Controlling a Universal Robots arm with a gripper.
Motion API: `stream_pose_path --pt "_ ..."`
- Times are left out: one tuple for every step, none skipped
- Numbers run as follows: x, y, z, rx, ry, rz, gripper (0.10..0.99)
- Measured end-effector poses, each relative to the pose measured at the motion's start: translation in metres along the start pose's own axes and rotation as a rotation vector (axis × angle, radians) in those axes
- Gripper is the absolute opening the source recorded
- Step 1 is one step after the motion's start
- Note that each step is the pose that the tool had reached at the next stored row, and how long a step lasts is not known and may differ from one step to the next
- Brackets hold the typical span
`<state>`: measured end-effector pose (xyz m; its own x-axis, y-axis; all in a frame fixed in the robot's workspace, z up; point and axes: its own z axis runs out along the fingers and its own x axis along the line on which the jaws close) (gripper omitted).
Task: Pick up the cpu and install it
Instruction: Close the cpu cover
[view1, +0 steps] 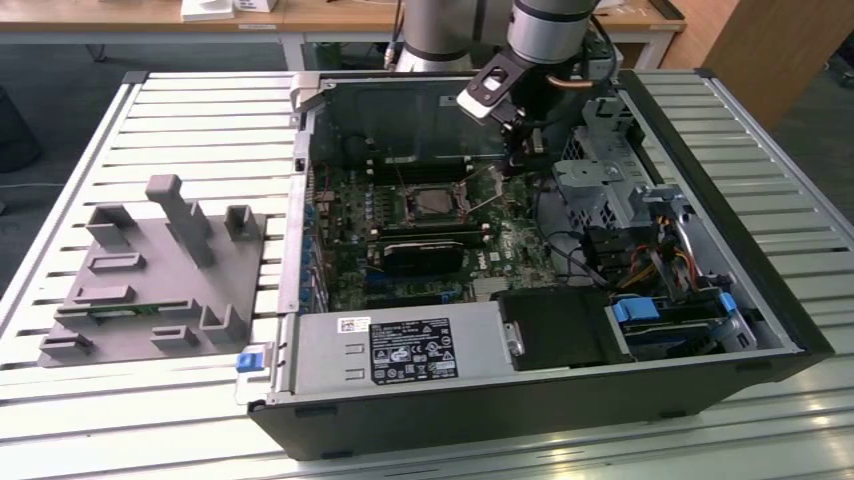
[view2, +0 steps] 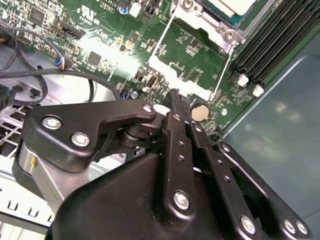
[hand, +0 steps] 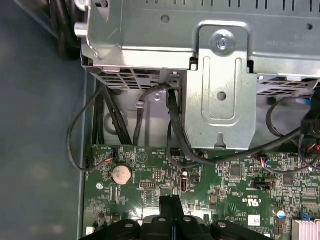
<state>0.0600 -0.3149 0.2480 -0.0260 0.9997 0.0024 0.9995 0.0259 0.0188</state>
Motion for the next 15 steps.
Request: stream_pose_path --pt "0.0002 0.0008 0.0003 0.0 0.0 0.0 0.106" --pt "0.0004 0.0016 0.0006 0.0 0.0001 0.0 0.106" --pt "0.0006 0.0022 0.0007 0.0 -0.0001 0.0 0.106" --pt "0.0007 0.0028 0.0007 0.0 -0.0002 0.0 0.106" --pt "0.0008 0.0035 0.0009 0.0 -0.0001 0.0 0.106" --pt "0.0009 0.0042 0.0012 0.0 0.0002 0.0 0.106" --pt "0.001 0.0047 0.0015 0.0 0.0003 0.0 0.106" --pt "0.001 0.0049 0.0019 0.0 0.0002 0.0 0.106" --pt "0.0009 0.0052 0.0022 0.0 0.0 0.0 0.106" --pt "0.0009 0.0056 0.0025 0.0 0.0 0.0 0.106" --pt "0.0009 0.006 0.003 0.0 0.0001 0.0 0.106" --pt "0.0009 0.0063 0.0036 0.0 0.0001 0.0 0.106" --pt "0.0009 0.0064 0.0044 0.0 0.0 0.0 0.106" --pt "0.0009 0.0065 0.0054 0.0 0.0 0.0 0.106" --pt "0.0009 0.0065 0.0067 0.0 0.0 0.0 0.106"
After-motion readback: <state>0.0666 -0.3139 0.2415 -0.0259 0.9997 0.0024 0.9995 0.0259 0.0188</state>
